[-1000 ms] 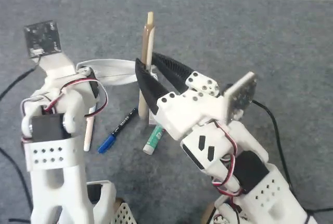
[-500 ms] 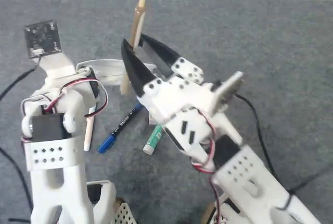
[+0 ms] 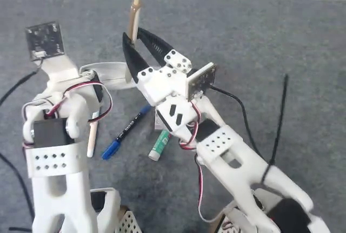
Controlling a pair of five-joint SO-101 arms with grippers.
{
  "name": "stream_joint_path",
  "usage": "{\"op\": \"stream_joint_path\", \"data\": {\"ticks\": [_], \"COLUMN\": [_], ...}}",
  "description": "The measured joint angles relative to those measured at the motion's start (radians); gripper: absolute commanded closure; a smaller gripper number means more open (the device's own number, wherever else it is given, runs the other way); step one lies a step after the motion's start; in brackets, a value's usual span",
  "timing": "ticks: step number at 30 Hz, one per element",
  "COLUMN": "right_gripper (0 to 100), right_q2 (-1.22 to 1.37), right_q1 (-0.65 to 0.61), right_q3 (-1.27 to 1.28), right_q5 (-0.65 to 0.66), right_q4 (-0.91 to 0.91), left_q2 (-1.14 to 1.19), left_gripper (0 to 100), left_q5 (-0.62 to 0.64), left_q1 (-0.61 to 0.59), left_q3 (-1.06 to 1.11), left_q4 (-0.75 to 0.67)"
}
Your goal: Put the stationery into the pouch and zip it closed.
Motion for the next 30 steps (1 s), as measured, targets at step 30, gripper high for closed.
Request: {"op": "stream_joint_path", "data": {"ticks": [30], "right_gripper": [87.3], "right_q2": [0.041], "right_q1": [-0.072], "right_q3": [0.207], "right_q5": [0.311], "right_q4": [-0.153], "left_q2": [-0.002], "left_gripper": [99], "left_q5": [0.0], "left_q1": [-0.011], "left_q3": [0.015], "left_q4": [0.0]}}
